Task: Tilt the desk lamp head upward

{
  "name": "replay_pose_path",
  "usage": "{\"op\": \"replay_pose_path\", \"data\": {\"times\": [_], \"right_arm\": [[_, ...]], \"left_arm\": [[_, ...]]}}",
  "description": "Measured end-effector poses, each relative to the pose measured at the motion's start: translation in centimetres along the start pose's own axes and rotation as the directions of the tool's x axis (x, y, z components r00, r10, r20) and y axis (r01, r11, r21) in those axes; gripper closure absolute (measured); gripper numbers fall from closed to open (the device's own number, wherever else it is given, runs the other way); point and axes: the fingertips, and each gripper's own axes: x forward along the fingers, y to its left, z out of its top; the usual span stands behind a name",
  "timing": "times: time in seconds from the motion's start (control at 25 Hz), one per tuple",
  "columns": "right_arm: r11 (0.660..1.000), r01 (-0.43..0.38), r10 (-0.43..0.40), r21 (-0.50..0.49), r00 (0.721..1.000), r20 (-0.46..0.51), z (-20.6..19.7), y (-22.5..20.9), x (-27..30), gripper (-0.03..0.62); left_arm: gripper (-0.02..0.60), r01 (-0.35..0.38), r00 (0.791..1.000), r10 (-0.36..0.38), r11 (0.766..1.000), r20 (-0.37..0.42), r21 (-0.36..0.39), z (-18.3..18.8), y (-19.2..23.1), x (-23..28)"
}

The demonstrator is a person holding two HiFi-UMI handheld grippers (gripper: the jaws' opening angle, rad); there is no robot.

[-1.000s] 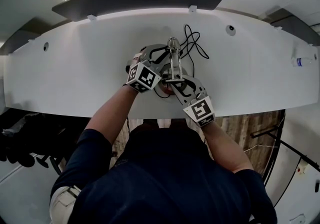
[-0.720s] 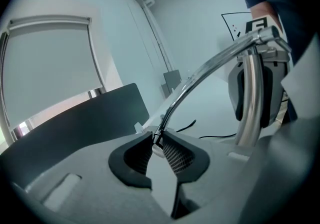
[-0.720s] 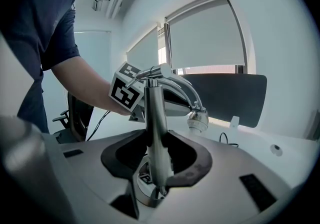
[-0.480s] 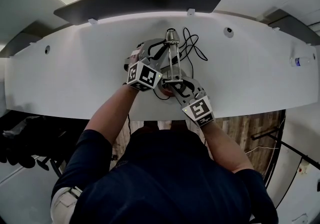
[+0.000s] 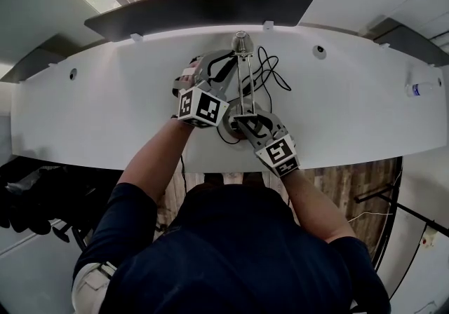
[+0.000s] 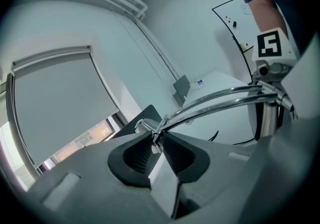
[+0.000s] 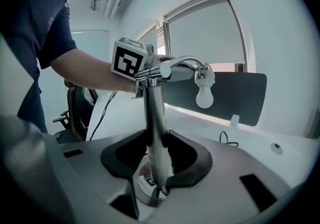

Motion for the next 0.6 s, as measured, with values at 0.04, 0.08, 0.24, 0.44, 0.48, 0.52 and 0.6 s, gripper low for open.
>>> {"op": "replay_pose_path", "data": {"times": [0.04,0.08,0.24,0.44,0.48,0.52,0.6], "right_arm": [[1.0,0.0,0.0,0.0,1.0,-0.001,0.0,0.0,0.0,0.456],[1.0,0.001,-0.001,0.001,1.0,-0.001,0.0,0.0,0.0,0.456],[1.0,0.001,-0.001,0.0,1.0,-0.003,0.0,0.1,0.0,0.456],[1.0,0.003,-0.003,0.0,1.0,-0.007,0.0,0.1,0.2,0.456],[1.0,0.003,-0.003,-0.001,1.0,-0.009,0.0,0.1,0.2,0.456],[1.0,0.002,-0.002,-0.002,1.0,-0.011,0.0,0.1,0.2,0.456],[1.0,0.001,-0.001,-0.004,1.0,-0.014,0.0,0.1,0.2,0.456]], "left_arm": [[0.51,-0.004,1.0,0.004,1.0,0.002,0.01,0.3,0.2,-0.1],[0.511,-0.008,1.0,0.008,1.0,0.004,0.019,0.6,0.3,-0.3],[0.51,-0.032,0.999,0.031,0.999,0.016,0.043,2.0,1.0,-1.0],[0.509,-0.058,0.998,0.056,0.997,0.04,0.051,3.9,1.7,-1.8],[0.509,-0.059,0.997,0.057,0.997,0.043,0.051,4.2,1.8,-1.9],[0.509,-0.061,0.997,0.059,0.997,0.046,0.051,4.4,1.9,-2.1],[0.509,-0.065,0.997,0.063,0.997,0.054,0.049,4.9,2.0,-2.4]]}}
